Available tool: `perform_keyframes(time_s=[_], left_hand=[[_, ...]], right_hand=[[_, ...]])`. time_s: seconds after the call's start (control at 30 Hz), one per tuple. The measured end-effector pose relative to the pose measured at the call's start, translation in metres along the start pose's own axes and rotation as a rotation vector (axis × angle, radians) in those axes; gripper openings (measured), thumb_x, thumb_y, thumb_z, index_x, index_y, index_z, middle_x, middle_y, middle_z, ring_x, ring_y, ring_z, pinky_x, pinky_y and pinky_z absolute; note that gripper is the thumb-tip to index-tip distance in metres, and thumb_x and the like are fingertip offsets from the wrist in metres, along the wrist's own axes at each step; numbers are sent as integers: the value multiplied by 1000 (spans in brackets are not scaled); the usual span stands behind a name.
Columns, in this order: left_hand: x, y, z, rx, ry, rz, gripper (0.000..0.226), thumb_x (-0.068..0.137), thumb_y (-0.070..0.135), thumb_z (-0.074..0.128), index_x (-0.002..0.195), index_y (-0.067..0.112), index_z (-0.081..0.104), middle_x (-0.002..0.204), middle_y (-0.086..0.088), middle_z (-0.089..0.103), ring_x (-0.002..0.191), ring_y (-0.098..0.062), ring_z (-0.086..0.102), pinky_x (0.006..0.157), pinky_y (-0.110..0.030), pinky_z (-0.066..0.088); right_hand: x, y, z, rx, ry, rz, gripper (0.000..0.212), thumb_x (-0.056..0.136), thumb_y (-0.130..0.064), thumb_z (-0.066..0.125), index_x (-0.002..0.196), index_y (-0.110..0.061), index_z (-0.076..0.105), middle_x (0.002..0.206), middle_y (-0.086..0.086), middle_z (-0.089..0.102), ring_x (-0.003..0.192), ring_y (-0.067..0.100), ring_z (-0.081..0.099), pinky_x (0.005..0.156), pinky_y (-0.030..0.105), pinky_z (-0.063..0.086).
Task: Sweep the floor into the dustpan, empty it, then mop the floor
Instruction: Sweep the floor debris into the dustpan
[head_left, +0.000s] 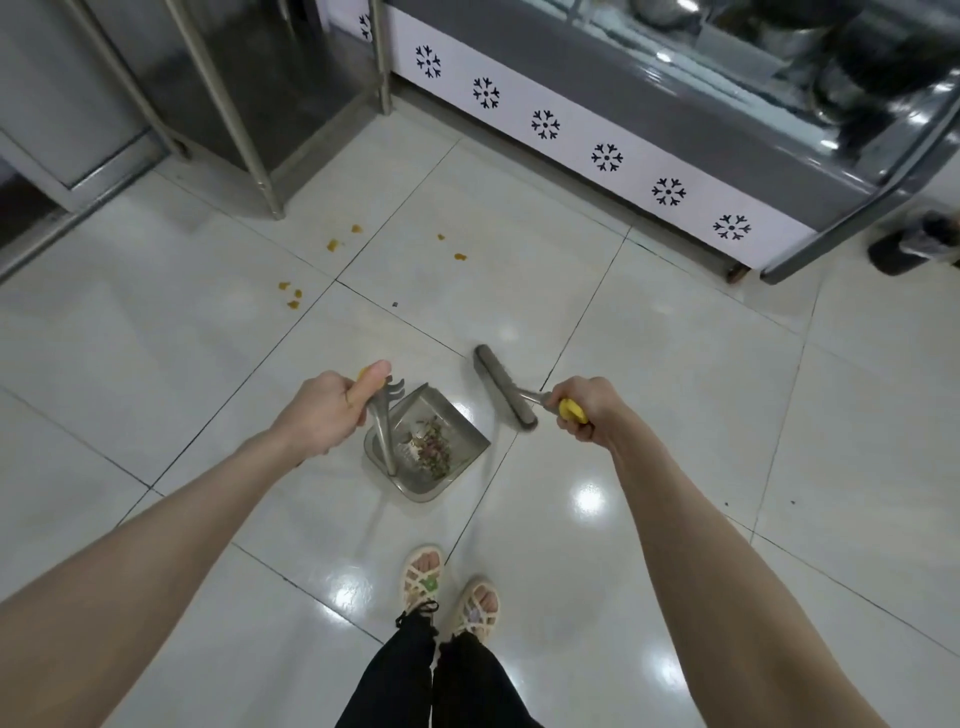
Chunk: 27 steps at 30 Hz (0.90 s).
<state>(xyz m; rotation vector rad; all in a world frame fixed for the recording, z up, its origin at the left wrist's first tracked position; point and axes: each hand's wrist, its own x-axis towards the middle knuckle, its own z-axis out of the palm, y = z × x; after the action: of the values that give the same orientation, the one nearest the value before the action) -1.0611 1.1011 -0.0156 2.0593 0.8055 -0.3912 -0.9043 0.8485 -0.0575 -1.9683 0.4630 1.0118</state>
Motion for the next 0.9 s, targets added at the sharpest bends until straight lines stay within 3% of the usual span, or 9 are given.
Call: perform_keyframes(time_s=[0.2,0.4,0.57,0.8,0.9], left_hand=[[-4,-17,-8,-11,8,-30,68,92,62,35,57,6,52,36,5,43,35,-17,41,41,-22,35],[0,-20,-14,6,19,-34,68,93,60,35,56,6,51,33,7,41,36,-17,40,42,-22,34],[7,-11,-6,14,27,2,69,93,61,34,53,7,49,42,1,45,40,-18,43,45,-23,33],[4,-12,0,7,27,34,70,93,60,35,51,6,50,33,6,43,42,-18,45,48,-25,36],[2,-11,8,15,9,42,70,92,63,36,57,5,54,40,1,47,43,-20,46,47,-25,37]], right_hand=[[18,1,22,-65,20,-27,14,74,0,56,86,-4,48,54,9,41,30,15,31,37,14,20],[11,10,41,-9,-114,123,19,77,-3,60,95,-4,55,61,8,45,30,12,36,33,13,21],[-22,-2,51,-93,-268,164,8,78,-5,59,75,-6,52,59,8,46,29,10,33,32,12,20],[-43,-24,25,8,-188,73,8,78,-5,59,78,-6,51,61,11,48,28,12,33,31,12,22],[-48,-23,19,-19,-151,49,6,78,-6,58,81,-5,53,58,11,48,28,12,33,33,13,21]])
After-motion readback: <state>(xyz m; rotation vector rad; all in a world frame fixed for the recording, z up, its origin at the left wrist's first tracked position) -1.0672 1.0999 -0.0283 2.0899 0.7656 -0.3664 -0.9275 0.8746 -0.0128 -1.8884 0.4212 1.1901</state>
